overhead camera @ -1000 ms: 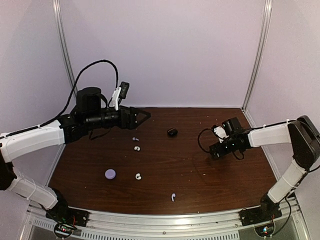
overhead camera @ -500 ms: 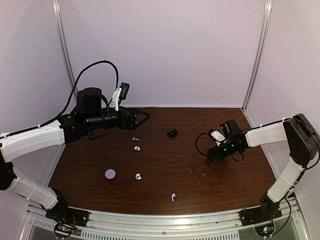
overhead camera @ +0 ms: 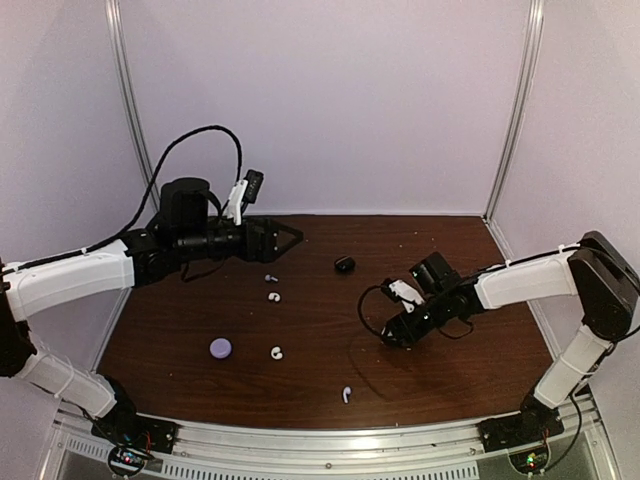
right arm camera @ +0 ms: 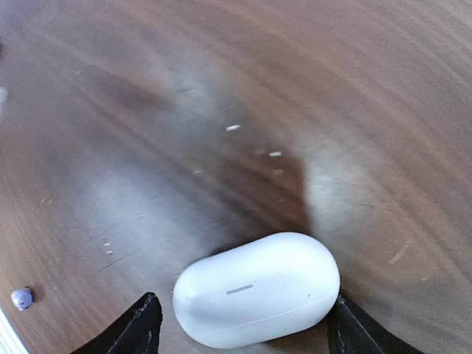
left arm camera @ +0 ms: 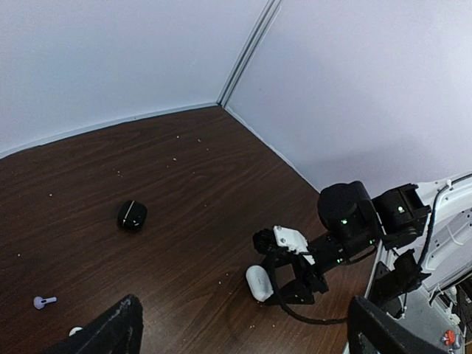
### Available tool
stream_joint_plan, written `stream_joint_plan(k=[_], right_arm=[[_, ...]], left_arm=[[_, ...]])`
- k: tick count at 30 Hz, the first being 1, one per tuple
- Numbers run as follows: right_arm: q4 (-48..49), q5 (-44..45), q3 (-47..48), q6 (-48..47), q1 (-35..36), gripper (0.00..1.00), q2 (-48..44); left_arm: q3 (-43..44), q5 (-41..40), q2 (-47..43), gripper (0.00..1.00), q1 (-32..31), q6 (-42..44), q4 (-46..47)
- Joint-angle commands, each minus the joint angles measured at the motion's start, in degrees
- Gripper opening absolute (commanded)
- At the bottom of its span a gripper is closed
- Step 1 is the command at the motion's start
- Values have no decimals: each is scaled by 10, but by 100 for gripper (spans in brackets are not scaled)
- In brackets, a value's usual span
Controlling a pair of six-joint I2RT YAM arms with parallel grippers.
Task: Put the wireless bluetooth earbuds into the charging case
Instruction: Move the charging case to the center of the board, then pick up the charging case from the center of the board.
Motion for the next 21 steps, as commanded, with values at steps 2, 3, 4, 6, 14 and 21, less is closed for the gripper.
stream_joint_plan(k=[2, 3, 4, 6, 14, 21], right_arm=[[-34, -56, 13, 35, 76, 76, -19], [-38, -61, 14, 35, 86, 76, -23], [-40, -62, 16, 32, 93, 76, -32], [-43, -45, 15, 17, 96, 76, -53], [-50, 11, 49, -27, 99, 79, -22], [-12, 30, 55, -16, 115, 79, 24]], left_arm=[[18, 0, 6, 98, 6, 6, 18], [18, 1, 6, 98, 5, 6, 18], [18, -1, 6, 98, 5, 6, 18], [16, -2, 6, 98, 6, 4, 19], [11, -9, 6, 98, 6, 1, 18], [1, -19, 2, 98, 6, 0, 15]])
